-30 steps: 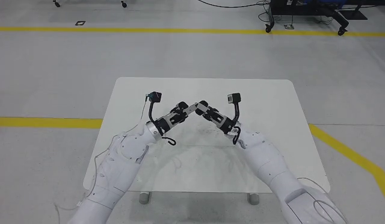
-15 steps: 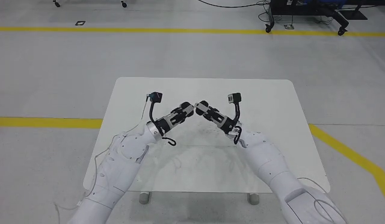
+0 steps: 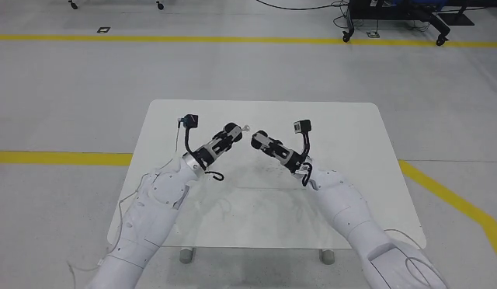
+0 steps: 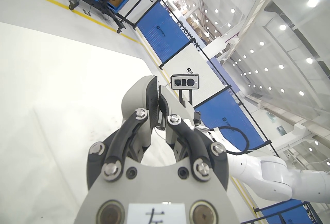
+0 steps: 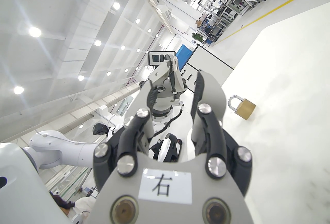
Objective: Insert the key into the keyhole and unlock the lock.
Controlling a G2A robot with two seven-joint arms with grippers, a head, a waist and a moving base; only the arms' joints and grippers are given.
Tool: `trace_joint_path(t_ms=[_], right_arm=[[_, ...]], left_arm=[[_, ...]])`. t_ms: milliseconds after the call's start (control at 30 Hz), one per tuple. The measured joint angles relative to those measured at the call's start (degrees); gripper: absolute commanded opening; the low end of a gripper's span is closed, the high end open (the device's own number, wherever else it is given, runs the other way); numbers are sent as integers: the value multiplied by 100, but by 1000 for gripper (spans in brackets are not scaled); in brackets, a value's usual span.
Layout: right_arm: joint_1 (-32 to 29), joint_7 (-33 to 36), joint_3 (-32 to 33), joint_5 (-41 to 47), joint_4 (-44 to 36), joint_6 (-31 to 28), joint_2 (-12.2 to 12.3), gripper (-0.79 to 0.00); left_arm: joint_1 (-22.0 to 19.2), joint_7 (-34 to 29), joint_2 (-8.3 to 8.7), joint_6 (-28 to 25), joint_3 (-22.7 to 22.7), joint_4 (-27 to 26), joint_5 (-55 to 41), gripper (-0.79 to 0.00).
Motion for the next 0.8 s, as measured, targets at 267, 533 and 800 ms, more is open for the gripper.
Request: trace_joint_path(t_ms=[267, 533, 800], right_arm=[[0, 0, 0, 0, 0, 0, 0, 0], [-81, 5, 21, -83, -152, 231, 35, 0], [-331, 1965, 558, 743, -792, 1412, 437, -197]], left_arm=[[9, -17, 4, 34, 13, -34, 72, -785], [5, -539, 55, 179, 11, -120, 353, -785], [-270, -2497, 124, -97, 22, 209, -926, -785]])
